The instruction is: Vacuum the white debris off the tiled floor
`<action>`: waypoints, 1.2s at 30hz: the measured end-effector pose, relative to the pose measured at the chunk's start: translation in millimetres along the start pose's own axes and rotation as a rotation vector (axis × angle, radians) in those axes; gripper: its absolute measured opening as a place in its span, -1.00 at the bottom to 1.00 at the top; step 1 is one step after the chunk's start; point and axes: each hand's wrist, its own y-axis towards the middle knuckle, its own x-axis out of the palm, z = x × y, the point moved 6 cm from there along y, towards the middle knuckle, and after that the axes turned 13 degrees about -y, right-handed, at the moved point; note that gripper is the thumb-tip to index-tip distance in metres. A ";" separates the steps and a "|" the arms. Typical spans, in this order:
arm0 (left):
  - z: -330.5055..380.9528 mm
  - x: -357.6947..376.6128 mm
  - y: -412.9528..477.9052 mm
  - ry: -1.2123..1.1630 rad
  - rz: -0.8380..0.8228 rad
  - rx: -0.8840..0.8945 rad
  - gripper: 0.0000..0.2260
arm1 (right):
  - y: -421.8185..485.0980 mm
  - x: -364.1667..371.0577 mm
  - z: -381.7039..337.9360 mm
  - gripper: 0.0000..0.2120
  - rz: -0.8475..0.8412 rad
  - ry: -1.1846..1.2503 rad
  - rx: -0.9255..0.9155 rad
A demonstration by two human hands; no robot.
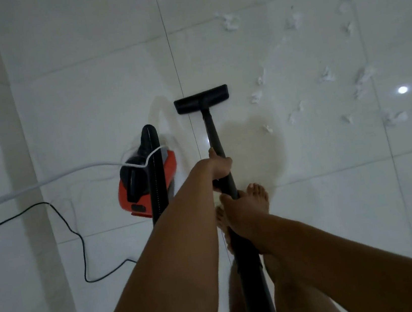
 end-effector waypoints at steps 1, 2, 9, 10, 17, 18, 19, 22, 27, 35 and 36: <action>-8.5 8.0 -2.2 -0.010 -0.006 -0.005 -0.34 | 3.1 2.6 9.9 -0.65 0.002 -0.085 0.027; -15.2 14.5 -4.2 -0.018 -0.004 -0.007 -0.35 | 6.2 2.1 18.6 -0.68 0.011 -0.086 0.057; -50.7 53.3 -5.3 -0.043 0.020 -0.033 -0.34 | 22.3 -1.8 86.4 -0.74 0.023 0.019 0.074; -56.6 59.7 -6.6 -0.043 0.019 -0.037 -0.33 | 17.0 -2.6 92.6 -0.71 0.013 0.000 0.062; -105.2 104.9 3.9 -0.026 0.019 -0.048 -0.22 | -20.1 -16.8 141.0 -0.68 -0.107 -0.077 0.088; -108.8 110.9 -5.3 -0.036 0.024 -0.046 -0.25 | -27.3 -25.1 145.9 -0.67 -0.088 -0.084 0.069; -111.8 117.0 -14.8 -0.053 0.024 -0.040 -0.30 | -35.0 -33.0 149.1 -0.65 -0.062 -0.085 0.035; -127.6 134.7 -27.6 -0.117 0.019 -0.043 -0.38 | -43.5 -33.9 164.6 -0.63 -0.026 -0.226 -0.006; -145.0 147.6 -33.3 -0.100 0.014 -0.041 -0.38 | -32.4 -6.0 203.2 -0.78 -0.097 -0.134 0.146; -142.5 167.1 -54.3 -0.007 0.051 -0.014 -0.35 | -87.3 -48.2 200.2 -0.57 0.004 -0.201 0.052; -138.2 174.3 -55.9 -0.010 0.047 0.002 -0.35 | -93.6 -51.2 197.2 -0.56 -0.027 -0.327 0.011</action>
